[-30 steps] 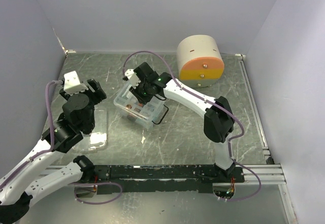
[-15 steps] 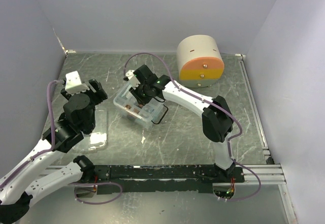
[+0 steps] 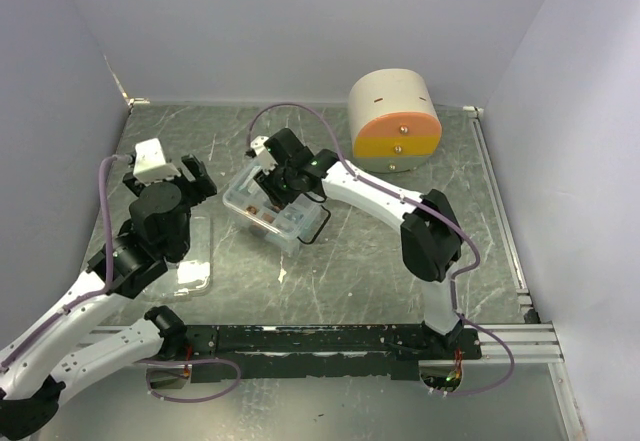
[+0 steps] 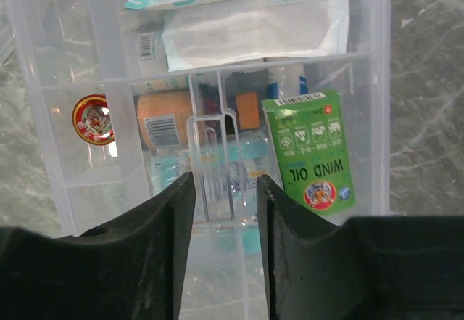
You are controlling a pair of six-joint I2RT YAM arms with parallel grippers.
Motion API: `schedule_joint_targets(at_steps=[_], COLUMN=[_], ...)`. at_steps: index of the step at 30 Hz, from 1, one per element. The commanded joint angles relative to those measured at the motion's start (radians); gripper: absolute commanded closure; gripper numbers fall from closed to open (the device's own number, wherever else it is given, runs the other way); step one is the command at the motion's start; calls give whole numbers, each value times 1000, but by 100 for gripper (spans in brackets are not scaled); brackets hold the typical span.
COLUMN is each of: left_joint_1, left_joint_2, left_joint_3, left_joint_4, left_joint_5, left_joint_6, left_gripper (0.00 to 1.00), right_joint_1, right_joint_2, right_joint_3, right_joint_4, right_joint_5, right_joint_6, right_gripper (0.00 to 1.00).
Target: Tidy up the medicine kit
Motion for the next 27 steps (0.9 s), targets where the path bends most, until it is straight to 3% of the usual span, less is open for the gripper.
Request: schedule_joint_targets(at_steps=[1, 7, 10, 15, 18, 23, 27], left_joint_1=[-5, -1, 28, 293, 459, 539, 547], left_joint_2=[17, 78, 122, 156, 197, 271, 317], left_joint_3=[-8, -18, -9, -10, 0, 3, -45], left_joint_4=[26, 29, -9, -58, -113, -230, -273], left_joint_5=[46, 111, 135, 425, 567, 636, 690], left_joint_6=[-6, -7, -63, -166, -207, -265, -295], left_gripper=[12, 0, 1, 2, 10, 18, 19], right_joint_1=[-3, -3, -5, -7, -7, -8, -10], right_joint_2=[-96, -202, -283, -429, -496, -596, -655], right_joint_3=[-19, -108, -188, -349, -427, -560, -622], right_joint_4=[37, 116, 174, 261, 297, 393, 444], right_joint_5=[36, 91, 141, 221, 217, 216, 226], right_joint_6=[52, 137, 186, 258, 305, 367, 383], right_gripper=[58, 48, 46, 46, 47, 48, 48])
